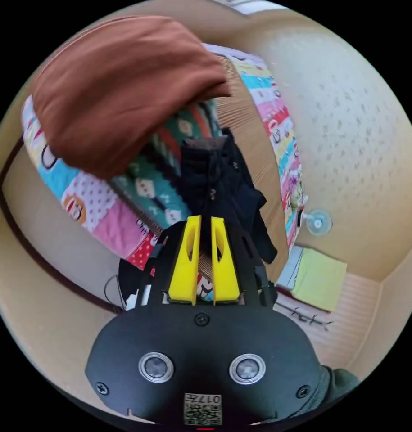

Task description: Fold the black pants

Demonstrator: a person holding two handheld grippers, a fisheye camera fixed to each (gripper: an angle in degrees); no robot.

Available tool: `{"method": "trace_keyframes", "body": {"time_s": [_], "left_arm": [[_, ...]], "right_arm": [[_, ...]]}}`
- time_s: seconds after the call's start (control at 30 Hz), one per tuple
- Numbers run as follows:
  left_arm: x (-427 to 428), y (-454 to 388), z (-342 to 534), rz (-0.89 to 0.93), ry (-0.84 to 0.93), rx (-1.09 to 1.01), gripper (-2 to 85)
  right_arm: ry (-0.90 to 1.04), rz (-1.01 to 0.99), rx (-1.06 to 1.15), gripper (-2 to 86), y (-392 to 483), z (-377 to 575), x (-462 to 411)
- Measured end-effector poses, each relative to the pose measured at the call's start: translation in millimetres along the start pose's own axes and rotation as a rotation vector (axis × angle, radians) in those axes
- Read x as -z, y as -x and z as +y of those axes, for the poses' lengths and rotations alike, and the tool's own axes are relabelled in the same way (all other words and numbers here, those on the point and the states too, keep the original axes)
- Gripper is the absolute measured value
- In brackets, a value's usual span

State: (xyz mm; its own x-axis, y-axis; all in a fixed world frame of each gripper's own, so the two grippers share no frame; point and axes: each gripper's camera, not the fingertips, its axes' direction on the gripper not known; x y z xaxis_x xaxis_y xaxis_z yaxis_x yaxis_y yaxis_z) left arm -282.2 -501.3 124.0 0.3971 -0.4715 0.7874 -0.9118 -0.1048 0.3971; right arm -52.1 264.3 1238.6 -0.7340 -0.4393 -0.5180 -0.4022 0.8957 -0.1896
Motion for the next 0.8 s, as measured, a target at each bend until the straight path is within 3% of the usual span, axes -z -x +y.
{"method": "trace_keyframes", "body": {"time_s": [0.1, 0.3, 0.6, 0.67, 0.8], "left_arm": [[3.4, 42.0, 37.2, 0.087, 0.006, 0.156, 7.6], [-5.7, 56.5, 108.3, 0.071, 0.058, 0.235, 8.4], [3.5, 35.4, 157.7, 0.092, 0.070, 0.308, 12.5], [5.0, 23.7, 156.6, 0.079, 0.072, 0.302, 13.1], [1.6, -9.0, 136.8, 0.047, 0.071, 0.240, 13.5]], "right_arm": [[0.098, 0.108, 0.005, 11.3, 34.6, -13.0, -41.2], [0.212, 0.273, 0.057, 14.0, 97.2, -33.7, -110.3], [0.099, 0.493, 0.095, 16.8, 153.6, -49.4, -134.3], [0.111, 0.460, 0.038, 15.9, 146.7, -55.3, -134.2], [0.202, 0.360, 0.060, 2.8, 146.0, -63.3, -130.6]]}}
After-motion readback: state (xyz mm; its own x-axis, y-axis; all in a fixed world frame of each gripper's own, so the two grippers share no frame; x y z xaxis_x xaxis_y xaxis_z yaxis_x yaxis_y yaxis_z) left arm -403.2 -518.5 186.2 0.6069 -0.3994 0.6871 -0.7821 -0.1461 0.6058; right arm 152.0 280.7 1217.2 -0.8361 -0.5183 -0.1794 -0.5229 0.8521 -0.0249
